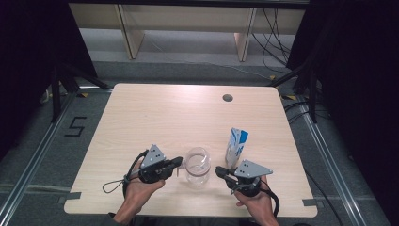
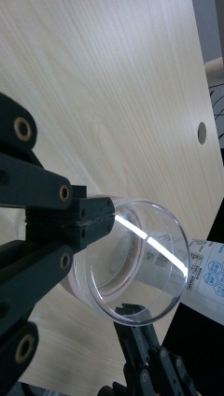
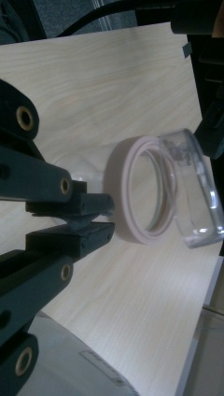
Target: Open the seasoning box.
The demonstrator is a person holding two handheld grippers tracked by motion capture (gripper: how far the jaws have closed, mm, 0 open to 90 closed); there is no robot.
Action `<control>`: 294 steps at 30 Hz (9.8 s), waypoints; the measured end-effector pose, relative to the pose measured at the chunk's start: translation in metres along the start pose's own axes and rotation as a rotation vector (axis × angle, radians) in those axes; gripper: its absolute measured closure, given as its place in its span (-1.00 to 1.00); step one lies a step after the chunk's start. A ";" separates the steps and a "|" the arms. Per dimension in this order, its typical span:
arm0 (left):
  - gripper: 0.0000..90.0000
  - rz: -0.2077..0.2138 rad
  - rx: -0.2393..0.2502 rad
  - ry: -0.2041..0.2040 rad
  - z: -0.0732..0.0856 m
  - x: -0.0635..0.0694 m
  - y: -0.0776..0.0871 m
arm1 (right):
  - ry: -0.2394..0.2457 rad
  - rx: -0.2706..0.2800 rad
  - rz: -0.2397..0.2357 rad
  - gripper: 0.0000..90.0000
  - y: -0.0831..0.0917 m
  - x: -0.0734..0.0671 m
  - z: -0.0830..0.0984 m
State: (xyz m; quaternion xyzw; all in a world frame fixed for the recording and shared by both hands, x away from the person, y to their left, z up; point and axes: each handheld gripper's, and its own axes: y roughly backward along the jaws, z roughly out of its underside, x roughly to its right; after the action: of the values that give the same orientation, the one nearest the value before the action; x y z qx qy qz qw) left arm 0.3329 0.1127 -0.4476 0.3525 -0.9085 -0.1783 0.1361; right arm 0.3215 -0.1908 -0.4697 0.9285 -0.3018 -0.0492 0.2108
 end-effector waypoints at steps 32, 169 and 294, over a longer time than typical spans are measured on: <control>0.12 0.020 -0.041 -0.014 0.016 -0.006 0.023 | 0.029 0.050 -0.057 0.93 -0.014 -0.011 -0.037; -0.61 -0.040 -0.124 0.119 0.067 -0.006 0.024 | -0.275 0.068 0.512 -0.50 -0.034 0.034 0.027; -0.59 -0.025 -0.126 0.095 0.067 -0.003 0.024 | -0.170 0.145 0.494 -0.29 -0.053 0.053 0.029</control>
State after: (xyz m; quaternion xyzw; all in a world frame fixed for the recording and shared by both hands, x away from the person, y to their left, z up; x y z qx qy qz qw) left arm 0.2957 0.1469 -0.4977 0.3628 -0.8834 -0.2200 0.1988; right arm 0.3864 -0.1935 -0.5165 0.8318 -0.5387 -0.0521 0.1234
